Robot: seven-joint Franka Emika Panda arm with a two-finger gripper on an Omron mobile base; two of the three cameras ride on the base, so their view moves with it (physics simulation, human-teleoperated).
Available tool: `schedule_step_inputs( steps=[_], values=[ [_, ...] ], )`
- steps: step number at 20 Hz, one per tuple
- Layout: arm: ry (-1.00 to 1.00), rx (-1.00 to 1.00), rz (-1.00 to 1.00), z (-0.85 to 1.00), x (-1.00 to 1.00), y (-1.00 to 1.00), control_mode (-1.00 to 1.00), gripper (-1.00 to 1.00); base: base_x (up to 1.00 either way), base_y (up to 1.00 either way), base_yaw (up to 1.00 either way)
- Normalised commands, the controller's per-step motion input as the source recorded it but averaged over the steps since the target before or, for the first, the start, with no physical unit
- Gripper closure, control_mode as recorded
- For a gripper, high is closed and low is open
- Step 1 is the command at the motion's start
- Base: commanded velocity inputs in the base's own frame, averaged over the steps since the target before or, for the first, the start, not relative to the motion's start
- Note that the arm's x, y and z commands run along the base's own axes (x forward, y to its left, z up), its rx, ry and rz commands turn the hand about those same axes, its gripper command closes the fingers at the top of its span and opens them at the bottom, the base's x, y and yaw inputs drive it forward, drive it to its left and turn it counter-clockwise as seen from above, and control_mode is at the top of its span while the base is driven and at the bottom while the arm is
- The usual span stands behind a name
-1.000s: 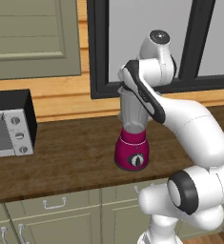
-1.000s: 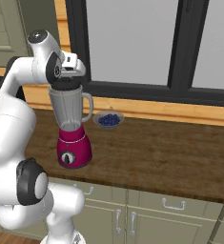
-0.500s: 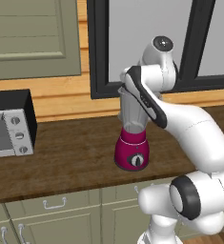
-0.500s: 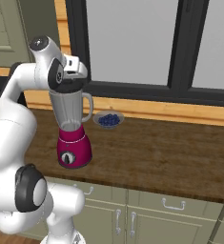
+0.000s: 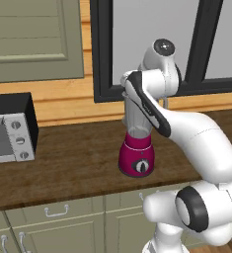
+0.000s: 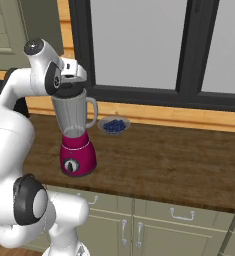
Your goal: Close the lid blender by securely placing the lid on top.
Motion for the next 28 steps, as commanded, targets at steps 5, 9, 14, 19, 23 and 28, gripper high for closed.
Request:
schedule_step_inputs(
  steps=[5, 9, 14, 19, 23, 28],
  values=[
    [0.00, -0.03, 0.00, 0.14, -0.16, 0.20, -1.00, 1.00, 0.00, 0.00, 0.00],
    [0.01, 0.00, 0.00, 0.00, -0.05, 0.00, -1.00, 1.00, 0.00, 0.00, 0.00],
    [0.05, 0.00, 0.00, 0.03, 0.00, 0.00, -1.00, 1.00, 0.00, 0.00, 0.00],
    [0.04, 0.00, 0.00, 0.27, 0.00, 0.00, -1.00, 1.00, 0.00, 0.00, 0.00],
    [0.03, 0.00, 0.00, 0.34, 0.00, 0.00, -1.00, 1.00, 0.00, 0.00, 0.00],
    [0.03, 0.00, 0.00, 0.05, -0.01, -0.02, -1.00, 1.00, 0.00, 0.00, 0.00]
  ],
)
